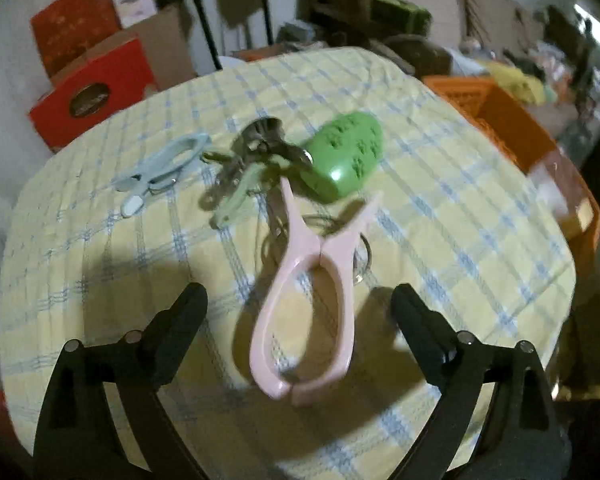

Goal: Organize objects
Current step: 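Grasp the pink clip on the table with the left gripper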

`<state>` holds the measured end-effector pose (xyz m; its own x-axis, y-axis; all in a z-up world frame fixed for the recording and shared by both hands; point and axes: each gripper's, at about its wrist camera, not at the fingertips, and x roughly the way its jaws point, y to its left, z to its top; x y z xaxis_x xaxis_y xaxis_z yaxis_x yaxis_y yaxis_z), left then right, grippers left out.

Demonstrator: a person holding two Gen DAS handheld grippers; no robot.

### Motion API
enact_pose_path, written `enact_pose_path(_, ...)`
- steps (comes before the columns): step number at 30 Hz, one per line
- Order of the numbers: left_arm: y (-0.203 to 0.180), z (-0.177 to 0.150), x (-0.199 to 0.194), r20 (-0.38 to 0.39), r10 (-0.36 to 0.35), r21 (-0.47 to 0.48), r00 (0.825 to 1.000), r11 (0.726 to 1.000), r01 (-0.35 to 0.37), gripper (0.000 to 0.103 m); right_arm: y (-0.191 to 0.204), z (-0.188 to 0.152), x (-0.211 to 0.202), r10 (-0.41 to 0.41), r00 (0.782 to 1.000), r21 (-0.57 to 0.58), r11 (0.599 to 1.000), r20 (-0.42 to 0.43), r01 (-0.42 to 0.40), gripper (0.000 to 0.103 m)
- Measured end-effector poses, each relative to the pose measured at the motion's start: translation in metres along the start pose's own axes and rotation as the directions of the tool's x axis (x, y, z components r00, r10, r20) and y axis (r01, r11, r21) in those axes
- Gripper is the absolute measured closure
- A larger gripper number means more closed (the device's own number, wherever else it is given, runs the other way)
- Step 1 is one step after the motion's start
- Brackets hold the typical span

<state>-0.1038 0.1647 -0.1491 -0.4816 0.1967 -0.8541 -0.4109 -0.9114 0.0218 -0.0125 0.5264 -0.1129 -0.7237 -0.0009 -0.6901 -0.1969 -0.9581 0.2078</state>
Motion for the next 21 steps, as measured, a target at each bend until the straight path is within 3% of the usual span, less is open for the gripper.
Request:
enact_pose_path(3, 0.001, -0.002, 0.001, 0.019, -0.030, -0.021, 0.999, 0.999, 0.030, 0.026, 0.035, 0.008, 0.000, -0.045, 0.999, -0.122, 0.992, -0.007, 0.044, 0.044)
enact_pose_path(5, 0.001, -0.003, -0.002, 0.033, -0.047, 0.004, 0.998, 0.999, 0.047, 0.042, 0.056, 0.014, 0.001, -0.039, 0.999, -0.166, 0.986, -0.022, 0.035, 0.044)
enact_pose_path(6, 0.002, -0.003, -0.004, 0.036, -0.054, 0.006, 0.998, 0.999, 0.054, 0.061, 0.064, 0.016, 0.000, -0.028, 0.999, -0.173, 0.985, -0.023, 0.024, 0.044)
enact_pose_path(7, 0.008, -0.004, -0.006, 0.032, -0.061, -0.016, 0.998, 0.998, 0.061, 0.065, 0.073, 0.019, -0.001, -0.013, 1.000, -0.177, 0.984, -0.023, 0.008, 0.044)
enact_pose_path(11, 0.043, -0.003, -0.008, 0.045, -0.134, -0.150, 0.990, 0.979, 0.139, 0.065, 0.113, 0.028, -0.013, 0.059, 0.998, -0.194, 0.979, 0.004, -0.057, 0.040)
enact_pose_path(16, 0.090, -0.009, -0.027, 0.078, -0.287, -0.258, 0.955, 0.919, 0.297, 0.065, 0.158, 0.037, -0.013, 0.110, 0.994, -0.233, 0.966, -0.007, -0.108, 0.040)
enact_pose_path(17, 0.099, -0.009, -0.032, 0.092, -0.283, -0.283, 0.955, 0.912, 0.297, 0.065, 0.168, 0.038, -0.010, 0.128, 0.992, -0.232, 0.964, -0.018, -0.129, 0.039)
enact_pose_path(19, 0.117, -0.009, -0.047, 0.119, -0.200, -0.333, 0.973, 0.915, 0.229, 0.065, 0.186, 0.039, -0.003, 0.140, 0.989, -0.246, 0.958, -0.036, -0.145, 0.031)
enact_pose_path(20, 0.124, -0.010, -0.052, 0.129, -0.168, -0.350, 0.977, 0.914, 0.204, 0.065, 0.199, 0.036, 0.006, 0.126, 0.991, -0.274, 0.952, -0.052, -0.135, 0.020)
enact_pose_path(21, 0.130, -0.010, -0.058, 0.144, -0.139, -0.364, 0.980, 0.913, 0.183, 0.065, 0.211, 0.032, 0.016, 0.104, 0.992, -0.307, 0.944, -0.076, -0.122, 0.017)
